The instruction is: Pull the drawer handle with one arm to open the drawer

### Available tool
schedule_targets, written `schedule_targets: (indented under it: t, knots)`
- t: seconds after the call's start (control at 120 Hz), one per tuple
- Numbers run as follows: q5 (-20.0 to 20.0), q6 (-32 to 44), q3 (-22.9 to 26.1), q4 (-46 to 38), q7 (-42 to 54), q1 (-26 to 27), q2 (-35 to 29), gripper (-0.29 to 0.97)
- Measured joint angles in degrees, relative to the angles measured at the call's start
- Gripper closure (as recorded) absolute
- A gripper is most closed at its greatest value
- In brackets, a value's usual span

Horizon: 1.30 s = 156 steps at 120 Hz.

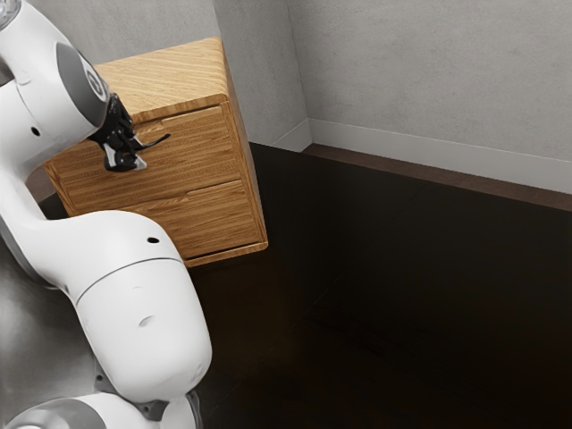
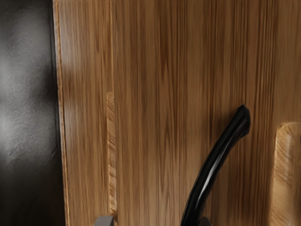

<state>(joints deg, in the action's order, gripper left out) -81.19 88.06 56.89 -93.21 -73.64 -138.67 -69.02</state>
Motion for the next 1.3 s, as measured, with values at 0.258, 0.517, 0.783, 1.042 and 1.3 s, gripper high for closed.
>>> schedule_targets:
  t: [0.258,0.517,0.783,1.042,1.3]
  knots:
    - [0.07,-0.15,-0.35,-0.03,0.67,0.46,0.0,0.59]
    - [0.49,-0.22,-1.24,-1.31,1.08,2.44,-0.01,0.6]
    - [1.06,-0.24,-1.99,-3.12,1.35,4.08,-0.03,0.6]
    - [1.89,-0.23,-2.46,-4.44,1.55,5.4,0.0,0.61]
    - [3.34,0.1,-3.17,-5.97,1.66,8.08,0.57,0.62]
